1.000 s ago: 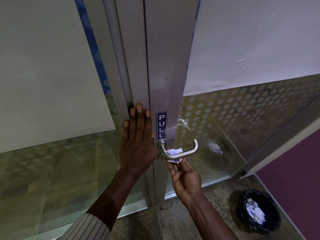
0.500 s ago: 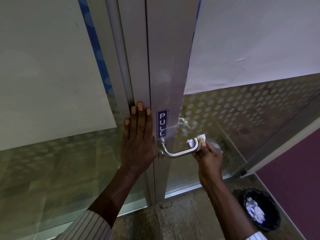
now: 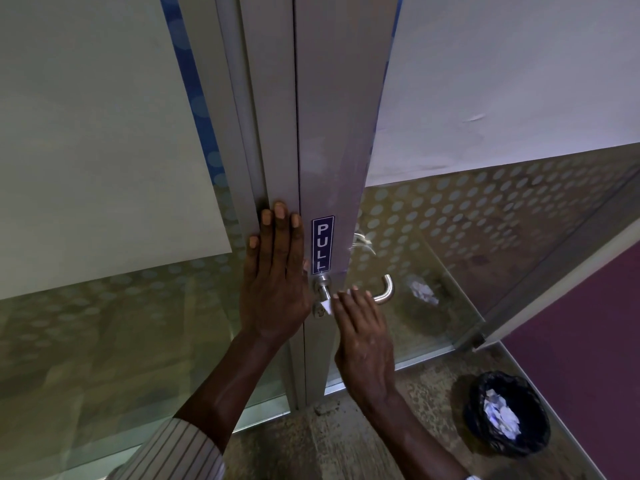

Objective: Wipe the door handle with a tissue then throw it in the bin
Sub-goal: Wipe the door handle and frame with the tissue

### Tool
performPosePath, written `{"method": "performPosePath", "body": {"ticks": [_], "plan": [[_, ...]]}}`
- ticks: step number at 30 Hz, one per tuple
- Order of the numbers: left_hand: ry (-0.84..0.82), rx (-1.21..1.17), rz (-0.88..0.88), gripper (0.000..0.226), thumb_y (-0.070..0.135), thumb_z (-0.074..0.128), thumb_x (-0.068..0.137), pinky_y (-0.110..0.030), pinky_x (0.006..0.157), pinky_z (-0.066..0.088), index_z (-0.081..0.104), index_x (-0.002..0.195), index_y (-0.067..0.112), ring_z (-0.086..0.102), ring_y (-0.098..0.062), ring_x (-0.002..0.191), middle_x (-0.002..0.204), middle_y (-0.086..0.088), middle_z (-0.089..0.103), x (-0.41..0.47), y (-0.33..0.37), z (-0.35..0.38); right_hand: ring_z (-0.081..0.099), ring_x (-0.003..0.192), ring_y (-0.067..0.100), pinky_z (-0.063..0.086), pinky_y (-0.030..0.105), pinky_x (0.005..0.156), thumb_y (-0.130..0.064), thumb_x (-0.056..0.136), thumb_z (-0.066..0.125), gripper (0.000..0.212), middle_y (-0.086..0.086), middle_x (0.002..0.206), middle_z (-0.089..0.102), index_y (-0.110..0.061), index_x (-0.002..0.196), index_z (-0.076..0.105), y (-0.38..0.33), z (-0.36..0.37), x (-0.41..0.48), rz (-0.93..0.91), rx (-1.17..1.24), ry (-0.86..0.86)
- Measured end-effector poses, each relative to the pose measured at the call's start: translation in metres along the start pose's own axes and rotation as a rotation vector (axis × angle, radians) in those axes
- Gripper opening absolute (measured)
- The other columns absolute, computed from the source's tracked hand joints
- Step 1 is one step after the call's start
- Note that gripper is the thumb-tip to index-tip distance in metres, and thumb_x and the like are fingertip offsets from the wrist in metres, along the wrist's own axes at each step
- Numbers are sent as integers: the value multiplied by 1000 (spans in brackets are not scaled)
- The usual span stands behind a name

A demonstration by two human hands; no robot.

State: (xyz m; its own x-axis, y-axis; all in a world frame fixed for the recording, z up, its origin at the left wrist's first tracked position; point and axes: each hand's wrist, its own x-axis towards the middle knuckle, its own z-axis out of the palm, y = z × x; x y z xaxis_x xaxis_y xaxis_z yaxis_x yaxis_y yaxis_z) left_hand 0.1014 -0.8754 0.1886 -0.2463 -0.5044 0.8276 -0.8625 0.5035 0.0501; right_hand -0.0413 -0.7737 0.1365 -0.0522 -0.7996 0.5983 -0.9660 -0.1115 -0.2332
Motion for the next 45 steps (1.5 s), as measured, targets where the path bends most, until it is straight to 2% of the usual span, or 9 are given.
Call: {"method": "performPosePath", "body": {"ticks": [12,18,21,24,28,31,33,38,45], "plan": [[12,-35,25,70,45,12,122,-40,144,-11,-8,179,11,-15,-25,177,188,-10,-18,1,-2,-1,56,145,39,50,51,113,13,88,45,61,16,152,63,-6,141,68,6,10,-18,-118,-46,14],[11,4,23,81,23,37,114,-40,144,-12,-9,179,9,-17,-26,177,187,-12,-21,1,-3,-4,43,155,34,50,55,117,9,98,43,54,18,161,50,-2,148,58,37,3,-20,123,9,35],[23,16,28,72,25,28,118,-41,144,-10,-7,179,9,-17,-26,177,187,-12,-20,0,-2,-4,44,154,36,49,56,118,18,95,52,56,21,160,52,1,148,58,49,-1,-7,202,89,54],[22,19,24,72,27,28,119,-42,144,-9,-5,179,8,-15,-27,177,188,-13,-18,0,-4,-1,60,141,28,57,44,110,10,99,62,45,17,152,61,-4,142,67,51,-3,10,354,276,115],[29,29,11,76,25,35,116,-42,144,-9,-3,179,7,-13,-28,178,188,-13,-16,-2,-5,2,76,116,22,61,37,97,-15,106,64,30,7,124,81,-21,134,74,50,-7,31,842,758,165],[18,10,6,74,27,31,117,-42,144,-9,-3,180,8,-13,-28,178,188,-13,-16,-2,-4,2,77,110,35,59,42,97,-9,108,59,26,26,118,79,3,125,75,51,-5,39,1119,1310,247],[11,3,13,71,30,24,119,-42,144,-10,-4,179,7,-14,-28,178,188,-13,-16,-1,-4,1,74,107,40,60,45,92,-17,111,52,34,34,123,74,8,124,72,45,-4,37,1248,1444,214],[6,-8,27,69,34,19,121,-42,144,-9,-6,179,8,-16,-27,177,187,-13,-19,0,-3,-3,80,101,28,62,47,96,-27,115,42,38,19,116,81,-8,123,75,18,-1,18,1283,1731,166],[-11,28,31,72,29,26,118,-42,144,-10,-7,179,7,-18,-27,177,186,-13,-22,0,-1,-7,71,117,40,57,45,103,-10,113,44,31,22,122,75,2,130,66,-18,7,13,1323,1849,156]]}}
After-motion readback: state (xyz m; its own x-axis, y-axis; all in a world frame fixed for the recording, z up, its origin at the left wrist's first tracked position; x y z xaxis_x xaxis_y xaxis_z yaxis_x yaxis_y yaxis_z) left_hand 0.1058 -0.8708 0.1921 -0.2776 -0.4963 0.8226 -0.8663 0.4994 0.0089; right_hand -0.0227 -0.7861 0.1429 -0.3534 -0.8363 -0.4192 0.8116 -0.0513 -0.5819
